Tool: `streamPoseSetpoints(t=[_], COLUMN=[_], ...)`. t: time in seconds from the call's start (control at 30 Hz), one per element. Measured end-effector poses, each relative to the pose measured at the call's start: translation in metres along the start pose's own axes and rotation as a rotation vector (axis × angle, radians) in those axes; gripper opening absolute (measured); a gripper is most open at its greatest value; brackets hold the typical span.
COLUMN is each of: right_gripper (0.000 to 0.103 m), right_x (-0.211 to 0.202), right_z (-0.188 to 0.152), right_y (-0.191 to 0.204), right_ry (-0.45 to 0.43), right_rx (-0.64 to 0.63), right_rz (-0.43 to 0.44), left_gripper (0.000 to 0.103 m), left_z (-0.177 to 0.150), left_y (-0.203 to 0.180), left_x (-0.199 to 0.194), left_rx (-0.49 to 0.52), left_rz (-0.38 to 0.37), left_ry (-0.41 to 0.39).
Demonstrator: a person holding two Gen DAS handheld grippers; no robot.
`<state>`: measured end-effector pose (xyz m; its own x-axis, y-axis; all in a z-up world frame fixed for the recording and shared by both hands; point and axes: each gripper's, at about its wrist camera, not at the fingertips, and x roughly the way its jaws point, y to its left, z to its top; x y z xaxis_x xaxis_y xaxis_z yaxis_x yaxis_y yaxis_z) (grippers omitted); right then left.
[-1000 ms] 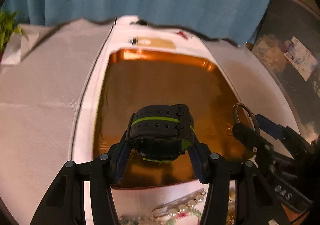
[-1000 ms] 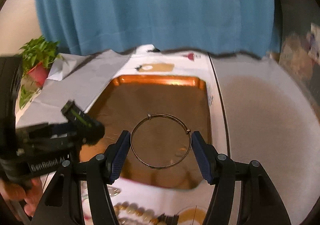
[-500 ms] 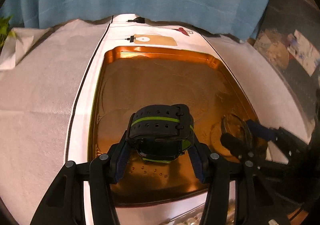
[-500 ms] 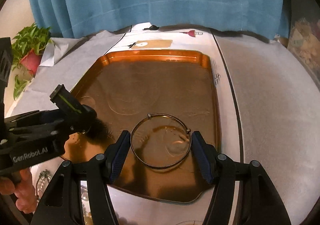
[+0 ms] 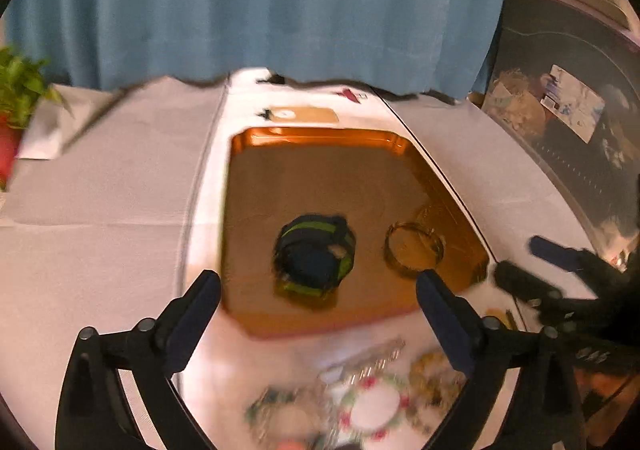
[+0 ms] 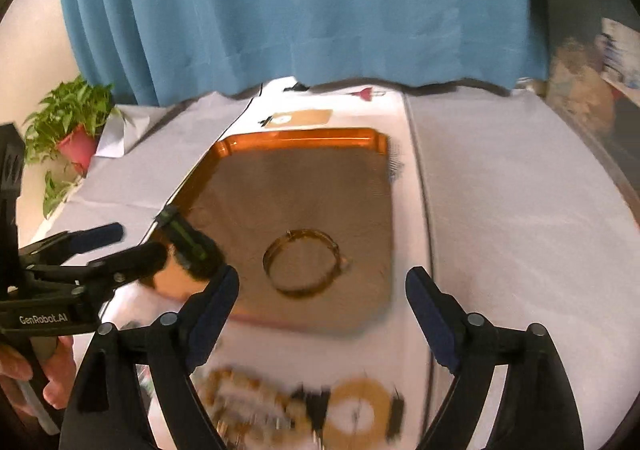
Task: Organize jewelry
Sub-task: 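Move both open grippers back over the jewelry pile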
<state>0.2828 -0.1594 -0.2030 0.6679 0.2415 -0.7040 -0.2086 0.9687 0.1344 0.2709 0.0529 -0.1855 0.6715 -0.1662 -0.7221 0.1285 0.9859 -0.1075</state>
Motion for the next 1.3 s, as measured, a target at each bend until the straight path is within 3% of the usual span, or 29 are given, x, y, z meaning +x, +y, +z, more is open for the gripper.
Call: streamPoseSetpoints(t=[0.13, 0.27, 0.53, 0.67, 0.73, 0.8, 0.9, 1.0, 1.07, 1.13, 1.17, 1.2, 1.3], right_gripper=[0.089, 0.089, 0.089, 0.089, 0.089, 0.089, 0.089, 0.083, 0.080, 0.071, 0.059, 0.055, 0.055], right_x=[-0.038, -0.065, -0.132, -0.149, -0.153, -0.151, -0.143, -0.128, -0.119, -0.099, -0.089, -0.085, -0.073], right_z=[-0.026, -0.049, -0.102, -0.121, -0.130, -0.138, -0.155, -0.163, -0.167, -0.165, -0.160, -0.156, -0.139], right_y=[0.003, 0.007, 0.013, 0.013, 0.013, 0.012, 0.008, 0.000, -0.006, -0.014, -0.019, -0.023, -0.031], right_ry=[-0.023, -0.015, -0.057, -0.084, -0.095, -0.097, -0.099, -0.069, -0.109, -0.053, -0.021, -0.019, -0.062], right_rx=[-0.022, -0.013, 0.002, 0.004, -0.001, -0.021, -0.067, -0.048, -0.068, -0.066, -0.033, -0.012, 0.001], right_rz=[-0.028, -0.028, -0.016, -0.003, 0.024, 0.078, 0.089, 0.116, 0.136, 0.136, 0.170, 0.201, 0.199], left_gripper=[0.100, 0.099, 0.099, 0.098, 0.098, 0.098, 0.095, 0.080, 0.068, 0.067, 0.065, 0.063, 0.049], left_z=[-0.019, -0.017, -0.115, -0.129, -0.133, -0.134, -0.131, -0.124, -0.120, -0.115, -0.112, -0.108, -0.102], left_y=[0.011, 0.009, 0.041, 0.058, 0.060, 0.058, 0.056, 0.051, 0.047, 0.042, 0.039, 0.037, 0.035], left_x=[-0.024, -0.023, -0.074, -0.086, -0.095, -0.096, -0.090, -0.080, -0.071, -0.060, -0.055, -0.051, -0.042], left_rx=[-0.116, -0.141, -0.356, -0.431, -0.417, -0.376, -0.330, -0.291, -0.261, -0.227, -0.215, -0.204, -0.184], left_rz=[-0.045, -0.010, -0.043, -0.067, -0.050, -0.020, 0.001, 0.016, 0.020, 0.026, 0.029, 0.026, 0.009], left_ry=[-0.043, 0.016, -0.032, -0.041, -0.067, -0.051, -0.036, -0.034, -0.021, -0.006, -0.004, -0.007, -0.003])
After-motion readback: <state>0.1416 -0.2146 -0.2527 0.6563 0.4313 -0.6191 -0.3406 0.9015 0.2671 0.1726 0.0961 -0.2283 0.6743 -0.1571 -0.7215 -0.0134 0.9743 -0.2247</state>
